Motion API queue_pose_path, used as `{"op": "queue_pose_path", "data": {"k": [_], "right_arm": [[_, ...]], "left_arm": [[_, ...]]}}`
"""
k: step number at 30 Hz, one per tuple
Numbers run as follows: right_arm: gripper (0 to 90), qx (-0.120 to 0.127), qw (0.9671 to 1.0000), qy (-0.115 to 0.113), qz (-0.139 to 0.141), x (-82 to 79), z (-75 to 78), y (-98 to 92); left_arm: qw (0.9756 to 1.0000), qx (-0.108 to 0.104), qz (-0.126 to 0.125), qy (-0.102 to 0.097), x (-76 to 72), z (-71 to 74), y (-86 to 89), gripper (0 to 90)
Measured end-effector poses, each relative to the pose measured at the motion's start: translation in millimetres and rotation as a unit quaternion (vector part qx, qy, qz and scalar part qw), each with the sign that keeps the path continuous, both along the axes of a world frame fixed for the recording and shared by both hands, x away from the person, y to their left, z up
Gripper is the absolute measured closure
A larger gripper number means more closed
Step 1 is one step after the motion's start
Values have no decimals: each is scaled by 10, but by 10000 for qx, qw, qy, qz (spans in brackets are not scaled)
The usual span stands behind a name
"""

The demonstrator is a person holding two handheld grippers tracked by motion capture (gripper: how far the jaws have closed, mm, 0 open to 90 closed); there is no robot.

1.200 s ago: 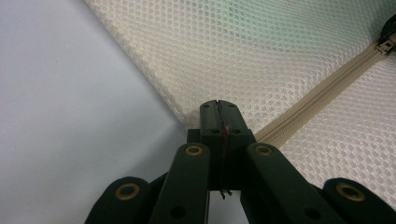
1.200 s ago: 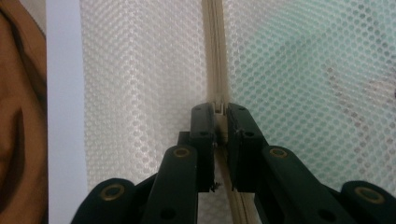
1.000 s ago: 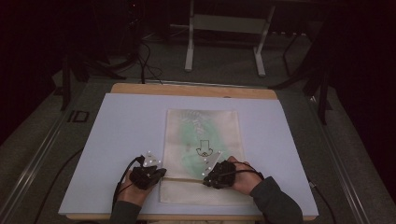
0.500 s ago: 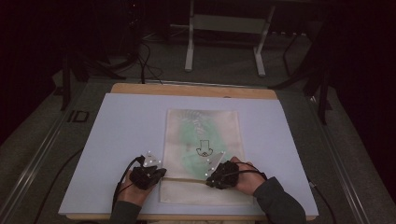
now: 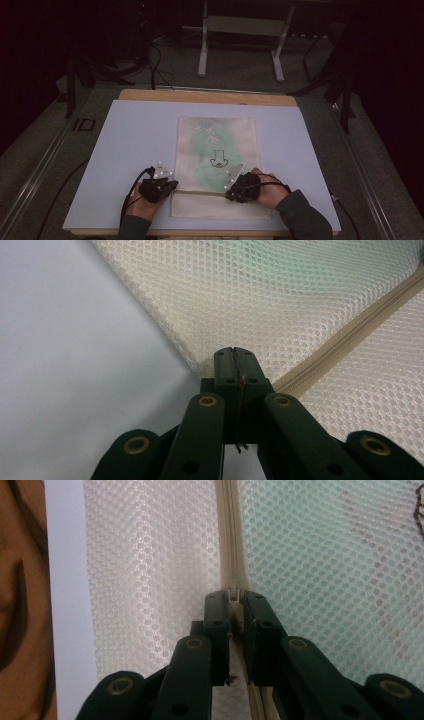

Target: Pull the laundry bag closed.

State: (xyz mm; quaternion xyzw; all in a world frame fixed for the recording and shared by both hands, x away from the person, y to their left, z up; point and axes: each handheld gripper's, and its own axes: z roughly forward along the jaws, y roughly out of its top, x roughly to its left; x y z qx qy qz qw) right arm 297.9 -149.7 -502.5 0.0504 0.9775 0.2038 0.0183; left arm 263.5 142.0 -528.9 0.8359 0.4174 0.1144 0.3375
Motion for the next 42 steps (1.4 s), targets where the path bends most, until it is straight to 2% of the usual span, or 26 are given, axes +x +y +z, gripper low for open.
{"op": "queue_pose_path", "data": {"k": [24,42], "right_arm": [[824,-50,10000,21,-53,0,5,-103],[824,-12,9999,67,-153,4,28,-262]], "left_arm": [[10000,6,3,5,0,1,-1,895],[10000,19,-2,-2,0,2,-2,895]]}}
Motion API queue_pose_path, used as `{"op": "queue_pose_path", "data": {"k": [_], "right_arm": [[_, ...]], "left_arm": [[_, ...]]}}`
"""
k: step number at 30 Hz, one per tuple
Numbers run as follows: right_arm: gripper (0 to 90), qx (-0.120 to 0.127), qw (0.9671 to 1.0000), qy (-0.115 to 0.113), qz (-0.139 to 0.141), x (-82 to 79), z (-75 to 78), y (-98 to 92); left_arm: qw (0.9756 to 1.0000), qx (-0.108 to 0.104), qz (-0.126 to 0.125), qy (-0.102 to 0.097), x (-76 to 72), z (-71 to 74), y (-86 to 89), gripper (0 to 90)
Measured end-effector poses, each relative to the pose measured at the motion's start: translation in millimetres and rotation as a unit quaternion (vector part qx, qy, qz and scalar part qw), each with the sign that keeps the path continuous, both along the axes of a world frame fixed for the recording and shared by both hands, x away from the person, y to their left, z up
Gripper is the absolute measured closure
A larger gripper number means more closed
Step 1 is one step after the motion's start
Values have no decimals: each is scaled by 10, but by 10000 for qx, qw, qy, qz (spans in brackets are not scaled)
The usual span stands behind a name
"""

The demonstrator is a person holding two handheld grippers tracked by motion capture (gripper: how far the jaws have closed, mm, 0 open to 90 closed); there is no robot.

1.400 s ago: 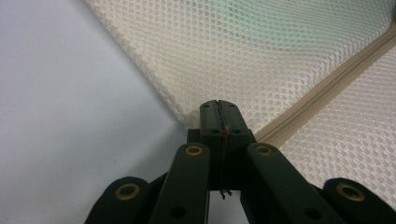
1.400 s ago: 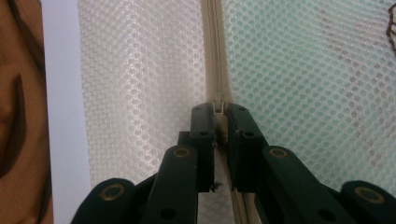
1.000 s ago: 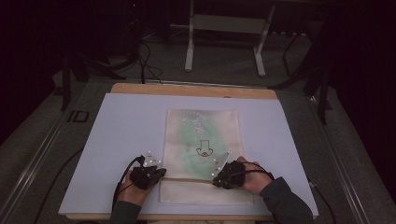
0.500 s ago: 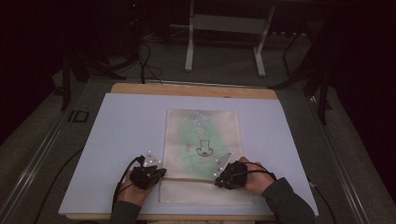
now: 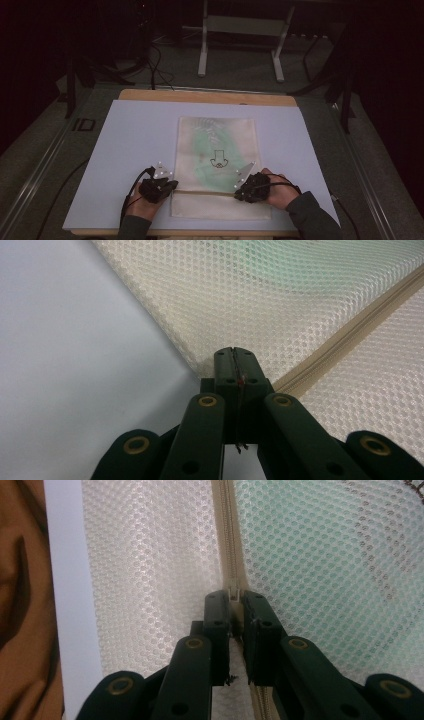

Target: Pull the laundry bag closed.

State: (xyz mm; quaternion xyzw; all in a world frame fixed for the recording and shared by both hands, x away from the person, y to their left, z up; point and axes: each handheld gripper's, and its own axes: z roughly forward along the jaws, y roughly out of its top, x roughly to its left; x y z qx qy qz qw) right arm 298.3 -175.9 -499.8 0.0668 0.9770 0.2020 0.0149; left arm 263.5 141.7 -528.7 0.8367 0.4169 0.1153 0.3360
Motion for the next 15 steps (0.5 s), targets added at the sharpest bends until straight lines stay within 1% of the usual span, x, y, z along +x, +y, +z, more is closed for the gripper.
{"op": "queue_pose_path", "data": {"k": [12,15], "right_arm": [[824,-80,10000,-23,33,-6,21,-17],[824,-51,10000,-19,46,-7,31,-21]], "left_arm": [[10000,1,-2,1,0,0,0,895],[10000,4,-1,-1,0,1,-1,895]]}}
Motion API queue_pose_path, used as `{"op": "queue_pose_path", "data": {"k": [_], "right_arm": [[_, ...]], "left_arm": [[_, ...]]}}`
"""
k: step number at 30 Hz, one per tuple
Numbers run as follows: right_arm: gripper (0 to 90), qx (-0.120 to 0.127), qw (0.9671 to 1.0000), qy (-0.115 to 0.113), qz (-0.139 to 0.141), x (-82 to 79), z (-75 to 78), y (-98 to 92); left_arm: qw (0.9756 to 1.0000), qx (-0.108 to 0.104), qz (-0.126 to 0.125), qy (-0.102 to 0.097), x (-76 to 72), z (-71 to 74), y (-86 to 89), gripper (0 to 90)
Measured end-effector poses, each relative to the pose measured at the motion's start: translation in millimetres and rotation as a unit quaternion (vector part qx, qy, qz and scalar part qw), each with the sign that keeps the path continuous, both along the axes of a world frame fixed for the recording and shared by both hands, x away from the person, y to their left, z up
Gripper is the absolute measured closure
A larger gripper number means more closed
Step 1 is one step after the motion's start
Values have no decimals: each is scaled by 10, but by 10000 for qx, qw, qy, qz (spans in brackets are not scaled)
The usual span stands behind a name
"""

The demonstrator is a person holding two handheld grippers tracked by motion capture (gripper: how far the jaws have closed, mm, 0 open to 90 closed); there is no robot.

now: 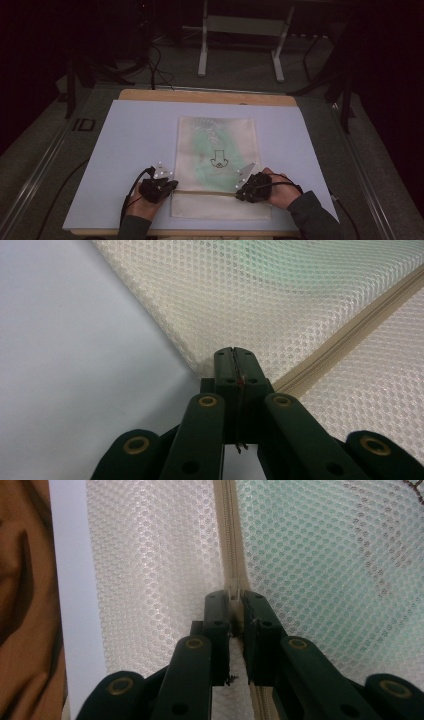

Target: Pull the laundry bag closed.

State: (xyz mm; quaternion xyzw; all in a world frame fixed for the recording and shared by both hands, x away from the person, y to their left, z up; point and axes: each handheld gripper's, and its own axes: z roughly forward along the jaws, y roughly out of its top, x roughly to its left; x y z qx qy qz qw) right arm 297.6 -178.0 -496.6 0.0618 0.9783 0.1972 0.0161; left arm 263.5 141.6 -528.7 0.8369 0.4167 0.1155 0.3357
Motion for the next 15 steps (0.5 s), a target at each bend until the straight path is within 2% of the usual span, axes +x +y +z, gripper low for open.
{"op": "queue_pose_path", "data": {"k": [15], "right_arm": [[825,-2,10000,18,-41,8,4,-75]], "left_arm": [[10000,11,-3,-5,0,1,-1,894]]}}
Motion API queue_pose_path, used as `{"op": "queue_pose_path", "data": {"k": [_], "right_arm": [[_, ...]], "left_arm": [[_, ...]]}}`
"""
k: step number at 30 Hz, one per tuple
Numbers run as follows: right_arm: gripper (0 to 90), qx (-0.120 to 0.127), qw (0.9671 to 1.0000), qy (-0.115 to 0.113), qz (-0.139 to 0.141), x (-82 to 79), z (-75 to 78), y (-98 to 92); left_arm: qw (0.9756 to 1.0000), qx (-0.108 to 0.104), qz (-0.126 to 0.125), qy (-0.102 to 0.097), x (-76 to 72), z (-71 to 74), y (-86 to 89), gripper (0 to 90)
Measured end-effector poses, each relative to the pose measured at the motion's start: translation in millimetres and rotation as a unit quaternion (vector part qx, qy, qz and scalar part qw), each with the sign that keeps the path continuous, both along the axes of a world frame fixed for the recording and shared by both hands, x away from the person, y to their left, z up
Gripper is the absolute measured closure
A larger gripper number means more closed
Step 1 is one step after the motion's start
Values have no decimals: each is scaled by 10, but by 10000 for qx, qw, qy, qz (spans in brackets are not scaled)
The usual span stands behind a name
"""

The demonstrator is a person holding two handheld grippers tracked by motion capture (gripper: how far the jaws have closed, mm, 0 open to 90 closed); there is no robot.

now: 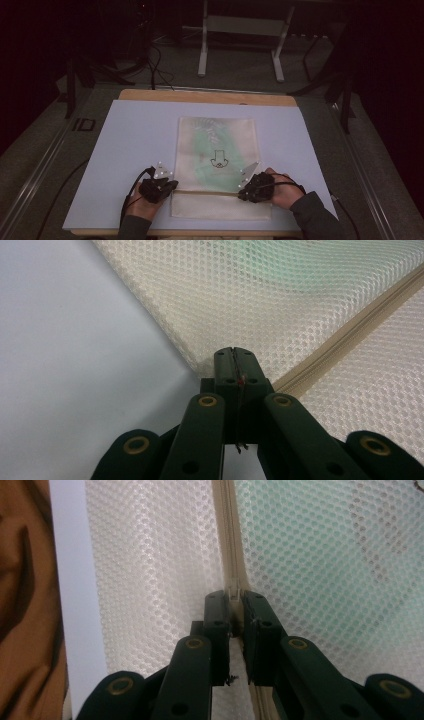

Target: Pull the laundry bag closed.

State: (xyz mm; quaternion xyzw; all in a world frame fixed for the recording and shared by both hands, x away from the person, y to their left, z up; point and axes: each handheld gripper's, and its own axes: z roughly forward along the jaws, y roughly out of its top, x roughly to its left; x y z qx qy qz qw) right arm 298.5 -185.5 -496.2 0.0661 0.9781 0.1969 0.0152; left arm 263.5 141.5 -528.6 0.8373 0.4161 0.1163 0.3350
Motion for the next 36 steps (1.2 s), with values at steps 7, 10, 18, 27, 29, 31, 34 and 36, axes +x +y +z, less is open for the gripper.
{"op": "queue_pose_path", "data": {"k": [7,10,18,27,29,31,34,36], "right_arm": [[824,70,10000,34,-55,8,-1,-58],[824,-19,10000,14,-41,5,-17,-33],[824,-13,10000,17,-48,14,-32,-15],[824,38,10000,-15,-46,6,-27,-25],[824,49,10000,-18,-42,8,-20,-34],[824,59,10000,-20,-42,9,-16,-38],[824,64,10000,-15,-26,12,-19,-42],[824,75,10000,-5,-36,13,-17,-45]], "left_arm": [[10000,4,7,0,0,1,-3,895],[9998,147,109,-11,-14,23,-47,894],[9997,-58,-234,-90,-124,89,-182,890],[9995,38,-279,106,-109,20,-194,891],[9995,-30,-290,151,-96,15,-179,892],[9994,-28,-310,151,-94,14,-174,892],[9994,-17,-302,145,-98,14,-180,892],[9994,-27,-303,147,-96,13,-177,892]]}}
